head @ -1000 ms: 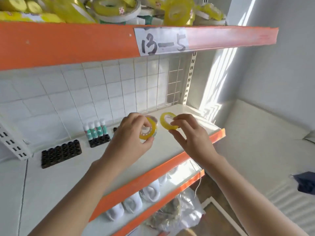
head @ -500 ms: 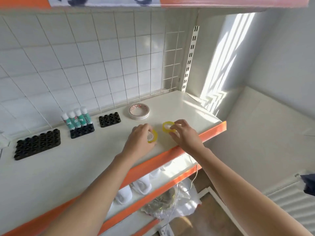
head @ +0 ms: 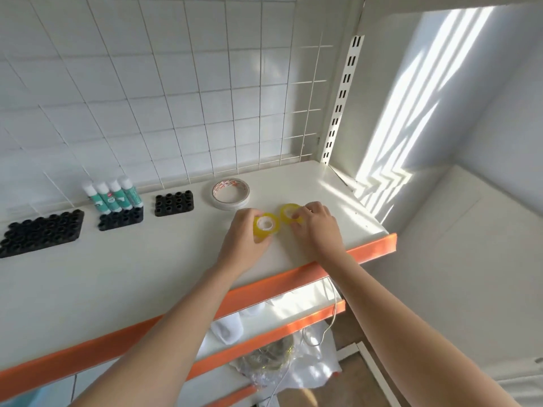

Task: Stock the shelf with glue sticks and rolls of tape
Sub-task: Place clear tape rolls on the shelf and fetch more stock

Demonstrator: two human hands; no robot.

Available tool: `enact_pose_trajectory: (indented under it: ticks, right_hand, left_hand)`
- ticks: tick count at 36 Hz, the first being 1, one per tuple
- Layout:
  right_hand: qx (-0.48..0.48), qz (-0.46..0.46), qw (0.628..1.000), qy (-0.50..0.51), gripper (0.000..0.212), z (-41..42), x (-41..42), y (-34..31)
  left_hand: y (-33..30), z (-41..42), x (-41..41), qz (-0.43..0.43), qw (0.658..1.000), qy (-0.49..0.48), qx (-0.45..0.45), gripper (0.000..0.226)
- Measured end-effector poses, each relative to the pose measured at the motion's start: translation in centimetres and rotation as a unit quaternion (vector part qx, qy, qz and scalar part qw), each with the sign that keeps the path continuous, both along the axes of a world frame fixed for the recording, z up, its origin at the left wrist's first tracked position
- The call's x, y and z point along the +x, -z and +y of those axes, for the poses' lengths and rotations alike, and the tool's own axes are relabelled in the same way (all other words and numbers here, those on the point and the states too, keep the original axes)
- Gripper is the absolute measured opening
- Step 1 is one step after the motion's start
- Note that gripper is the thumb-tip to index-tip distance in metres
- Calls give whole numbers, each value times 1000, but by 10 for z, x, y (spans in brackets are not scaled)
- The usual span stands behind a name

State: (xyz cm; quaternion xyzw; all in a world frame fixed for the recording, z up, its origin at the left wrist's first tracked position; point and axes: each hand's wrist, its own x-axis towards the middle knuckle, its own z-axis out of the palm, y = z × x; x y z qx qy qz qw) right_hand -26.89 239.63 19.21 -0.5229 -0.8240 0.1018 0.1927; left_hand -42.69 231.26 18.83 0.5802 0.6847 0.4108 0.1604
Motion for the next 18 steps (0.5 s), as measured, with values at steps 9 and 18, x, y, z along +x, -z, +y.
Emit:
enact_pose_trajectory:
  ticks: [9, 18]
  right_hand:
    - [13, -24, 999, -42, 32, 31, -14, 0]
    - [23, -103, 990, -94, 50, 53, -42, 0]
  left_hand:
    - [15, -13, -19, 133, 989, -70, -4, 30]
    - [16, -12, -14, 189, 978, -89, -20, 39]
